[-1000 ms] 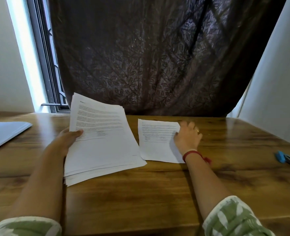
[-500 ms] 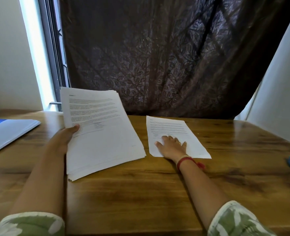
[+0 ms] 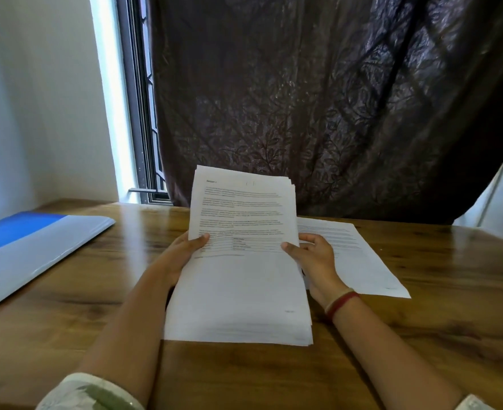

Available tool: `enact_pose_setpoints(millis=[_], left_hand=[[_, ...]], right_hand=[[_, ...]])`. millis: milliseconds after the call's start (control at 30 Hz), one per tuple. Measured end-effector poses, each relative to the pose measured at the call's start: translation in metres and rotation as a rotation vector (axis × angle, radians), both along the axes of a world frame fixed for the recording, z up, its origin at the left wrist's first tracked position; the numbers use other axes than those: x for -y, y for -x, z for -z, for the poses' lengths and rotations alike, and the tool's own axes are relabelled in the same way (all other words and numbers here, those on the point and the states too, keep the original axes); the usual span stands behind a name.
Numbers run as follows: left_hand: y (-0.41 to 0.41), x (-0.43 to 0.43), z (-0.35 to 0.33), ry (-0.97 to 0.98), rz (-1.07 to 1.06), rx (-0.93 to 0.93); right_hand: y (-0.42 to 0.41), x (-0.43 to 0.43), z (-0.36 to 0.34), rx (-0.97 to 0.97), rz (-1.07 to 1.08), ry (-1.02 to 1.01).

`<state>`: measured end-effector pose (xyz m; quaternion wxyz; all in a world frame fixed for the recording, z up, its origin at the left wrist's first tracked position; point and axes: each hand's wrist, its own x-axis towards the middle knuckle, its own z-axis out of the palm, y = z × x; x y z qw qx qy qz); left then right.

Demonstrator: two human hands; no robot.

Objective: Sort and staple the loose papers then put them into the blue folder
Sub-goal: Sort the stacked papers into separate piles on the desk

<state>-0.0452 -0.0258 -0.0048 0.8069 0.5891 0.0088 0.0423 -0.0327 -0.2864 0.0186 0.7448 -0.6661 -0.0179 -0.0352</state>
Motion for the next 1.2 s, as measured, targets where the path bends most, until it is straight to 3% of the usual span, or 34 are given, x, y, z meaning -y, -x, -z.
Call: enact_pose_setpoints(millis=[233,567,767,967,1100,1200], left_hand=[[0.007,0.009,-0.008,-0.14,0.246,-0.049],[0.004,0.011,-0.009,-0.078,0.176,-0.11],[0.005,0.01,-0.01,-0.039,0.171,-0.124],[0.008,-0.007,-0.006,-0.066,0.2,-0.095],[0.018,-0.043,-0.006,-0.095,0.134,-0.09],[0.033,-0.082,-0.009,-0.133,0.039,-0.162]], right_hand=[[-0.005,0.005,0.0,-0.013,0.082,0.0],[0.002,0.012,-0.004,-0.15,0.004,-0.147],[0.001,0.01,-0.004,-0.121,0.033,-0.168],[0.004,0.008,-0.005,-0.024,0.055,0.015],[0.009,-0.008,0.004,0.027,-0.047,0.196],[0.001,-0.02,0.01,0.066,0.04,0.293]])
